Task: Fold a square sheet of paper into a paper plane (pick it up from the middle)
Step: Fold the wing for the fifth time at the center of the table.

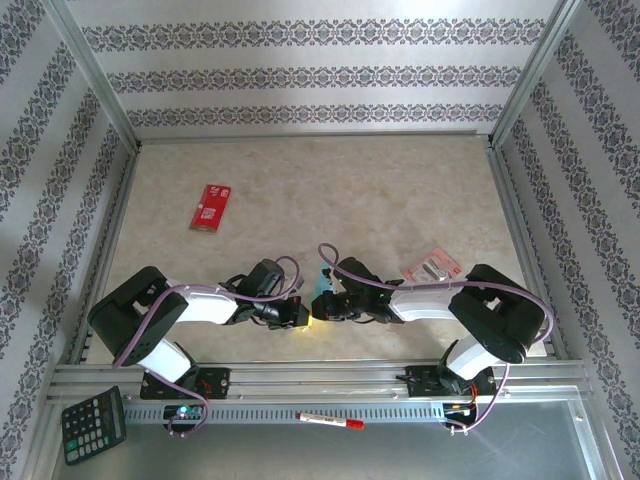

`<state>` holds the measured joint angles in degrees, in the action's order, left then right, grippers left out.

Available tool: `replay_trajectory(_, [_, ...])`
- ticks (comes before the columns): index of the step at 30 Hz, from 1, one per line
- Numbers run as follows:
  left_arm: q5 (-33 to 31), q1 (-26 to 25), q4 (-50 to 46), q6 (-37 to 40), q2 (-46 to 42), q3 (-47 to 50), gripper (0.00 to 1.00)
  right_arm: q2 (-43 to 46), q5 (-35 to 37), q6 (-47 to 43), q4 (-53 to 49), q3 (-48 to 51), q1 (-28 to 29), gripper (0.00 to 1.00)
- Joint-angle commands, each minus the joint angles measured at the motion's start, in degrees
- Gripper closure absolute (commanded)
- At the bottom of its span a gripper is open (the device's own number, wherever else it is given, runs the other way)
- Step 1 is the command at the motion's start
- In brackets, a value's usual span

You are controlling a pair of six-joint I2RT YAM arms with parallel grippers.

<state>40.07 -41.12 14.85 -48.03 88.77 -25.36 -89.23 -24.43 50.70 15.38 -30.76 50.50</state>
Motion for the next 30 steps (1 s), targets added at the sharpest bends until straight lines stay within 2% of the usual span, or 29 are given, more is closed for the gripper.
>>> replay_trajectory(1, [-4.2, -0.01, -11.54, 1.01, 2.58, 2.78, 1.0, -1.72, -0.97, -0.39, 1.56, -2.09, 0.27, 0.88])
replay_trajectory(30, [-5.02, -0.01, -12.82, 1.1, 1.25, 3.48, 1.0, -6.12, -3.25, -5.46, -3.19, -3.12, -11.54, 0.9])
